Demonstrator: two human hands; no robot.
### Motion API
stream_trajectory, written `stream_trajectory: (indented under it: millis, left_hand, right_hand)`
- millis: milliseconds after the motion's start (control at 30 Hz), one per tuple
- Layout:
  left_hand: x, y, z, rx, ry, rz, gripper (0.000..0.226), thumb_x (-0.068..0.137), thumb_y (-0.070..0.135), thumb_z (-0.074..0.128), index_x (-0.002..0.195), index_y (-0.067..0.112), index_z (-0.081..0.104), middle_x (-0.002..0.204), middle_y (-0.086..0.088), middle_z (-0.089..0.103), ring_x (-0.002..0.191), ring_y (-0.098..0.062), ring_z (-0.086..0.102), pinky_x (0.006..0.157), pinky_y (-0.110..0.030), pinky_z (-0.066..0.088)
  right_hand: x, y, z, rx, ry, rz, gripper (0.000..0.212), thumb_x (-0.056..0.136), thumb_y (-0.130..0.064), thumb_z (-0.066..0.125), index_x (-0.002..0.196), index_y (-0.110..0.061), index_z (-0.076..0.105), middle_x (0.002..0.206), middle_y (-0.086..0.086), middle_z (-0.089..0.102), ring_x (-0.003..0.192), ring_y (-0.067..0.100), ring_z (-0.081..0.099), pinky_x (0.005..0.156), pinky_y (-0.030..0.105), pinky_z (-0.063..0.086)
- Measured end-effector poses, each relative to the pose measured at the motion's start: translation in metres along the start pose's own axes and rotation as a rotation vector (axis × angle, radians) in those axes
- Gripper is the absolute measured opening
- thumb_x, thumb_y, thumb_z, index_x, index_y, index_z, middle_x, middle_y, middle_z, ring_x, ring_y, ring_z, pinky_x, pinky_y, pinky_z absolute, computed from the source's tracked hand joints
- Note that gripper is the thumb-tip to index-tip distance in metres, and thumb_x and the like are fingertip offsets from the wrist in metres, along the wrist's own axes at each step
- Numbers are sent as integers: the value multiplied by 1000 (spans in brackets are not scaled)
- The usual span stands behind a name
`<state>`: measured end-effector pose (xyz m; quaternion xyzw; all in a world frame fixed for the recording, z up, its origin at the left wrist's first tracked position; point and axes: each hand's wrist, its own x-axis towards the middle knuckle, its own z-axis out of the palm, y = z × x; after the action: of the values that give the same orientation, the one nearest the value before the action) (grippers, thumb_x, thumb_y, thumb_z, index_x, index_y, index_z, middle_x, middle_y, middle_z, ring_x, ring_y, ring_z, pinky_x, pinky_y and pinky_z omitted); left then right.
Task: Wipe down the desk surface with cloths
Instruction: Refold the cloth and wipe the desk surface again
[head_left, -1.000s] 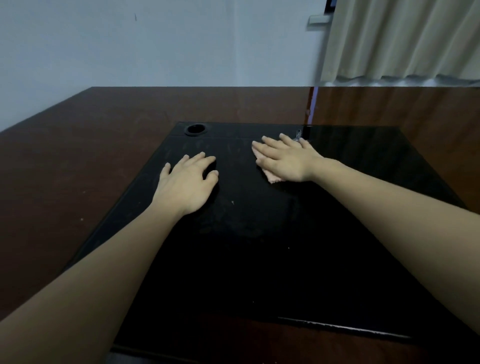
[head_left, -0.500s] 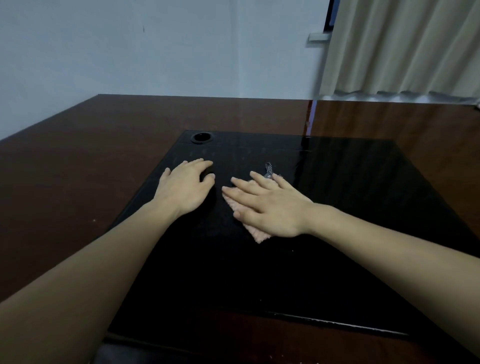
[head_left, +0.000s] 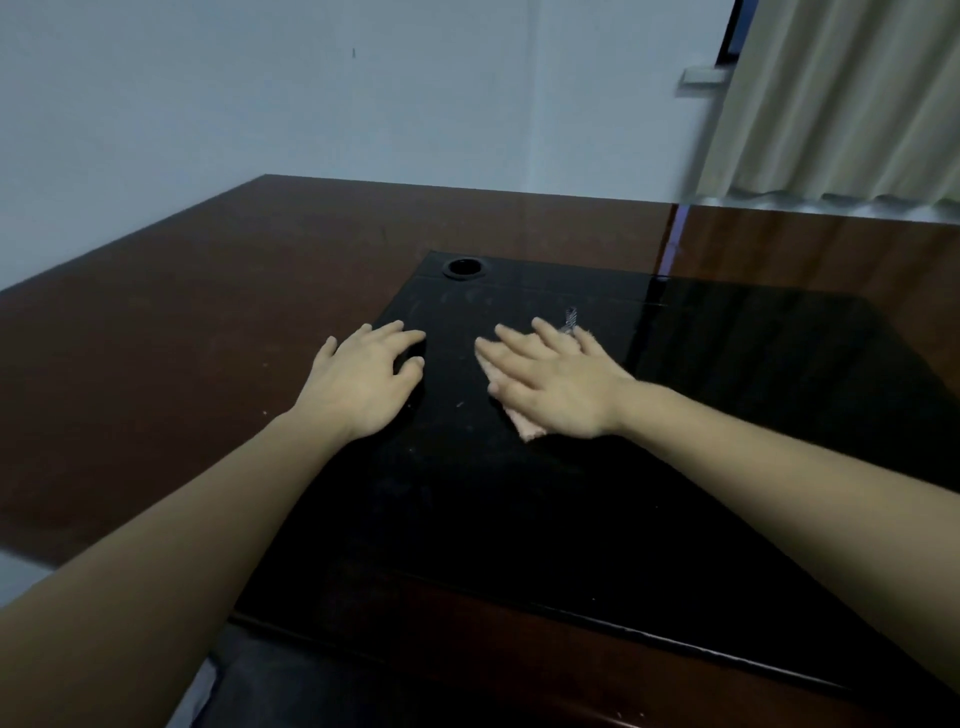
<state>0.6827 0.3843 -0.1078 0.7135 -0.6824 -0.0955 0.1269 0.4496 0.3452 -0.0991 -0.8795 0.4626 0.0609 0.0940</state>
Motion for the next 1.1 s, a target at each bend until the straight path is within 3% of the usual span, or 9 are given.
stream_trajectory:
  millis: [200, 400, 567, 733, 933, 1100]
  left_hand:
    - [1, -4, 3, 1, -2, 3, 48, 107, 43, 33, 155, 39, 34, 167, 10, 20, 156, -19, 11, 125, -50, 5]
    - [1, -5, 3, -9, 6, 0, 48, 107, 45, 33, 155, 41, 34, 167, 12, 21, 156, -18, 11, 126, -50, 5]
    - [2, -4, 4, -28, 12, -7, 48, 106, 44, 34, 154, 40, 36, 166, 11, 23, 155, -19, 12, 125, -51, 4]
    - [0, -3, 2, -50, 21, -3, 47, 106, 42, 37, 153, 38, 38, 166, 11, 25, 155, -18, 14, 126, -49, 7]
    - [-3, -16, -15, -78, 70, -31, 47, 105, 39, 43, 152, 34, 43, 163, 10, 33, 153, -19, 23, 123, -49, 21]
    - [-8, -50, -30, -24, 8, -81, 48, 107, 41, 39, 154, 35, 38, 165, 8, 28, 155, -20, 18, 125, -50, 15]
  right_hand:
    - [-23, -23, 6, -10, -7, -135, 57, 104, -63, 17, 156, -55, -5, 167, -23, -12, 155, 14, -17, 124, 50, -10]
    - [42, 15, -7, 14, 30, 40, 58, 104, -65, 15, 158, -53, -1, 168, -21, -7, 157, 20, -9, 123, 53, -6]
    - [66, 9, -11, 20, 49, 112, 58, 104, -63, 15, 159, -49, 0, 170, -15, -5, 157, 26, -8, 123, 57, -5]
    - [36, -19, -2, -6, 32, -15, 59, 104, -63, 16, 159, -50, -1, 169, -17, -8, 156, 22, -12, 123, 55, -7]
    - [1, -35, 5, -40, 5, -182, 57, 104, -63, 15, 157, -54, -4, 167, -22, -12, 155, 15, -17, 124, 49, -10]
    - [29, -19, -4, -28, -2, -152, 57, 103, -66, 14, 156, -56, -4, 166, -24, -10, 155, 14, -13, 125, 49, -8]
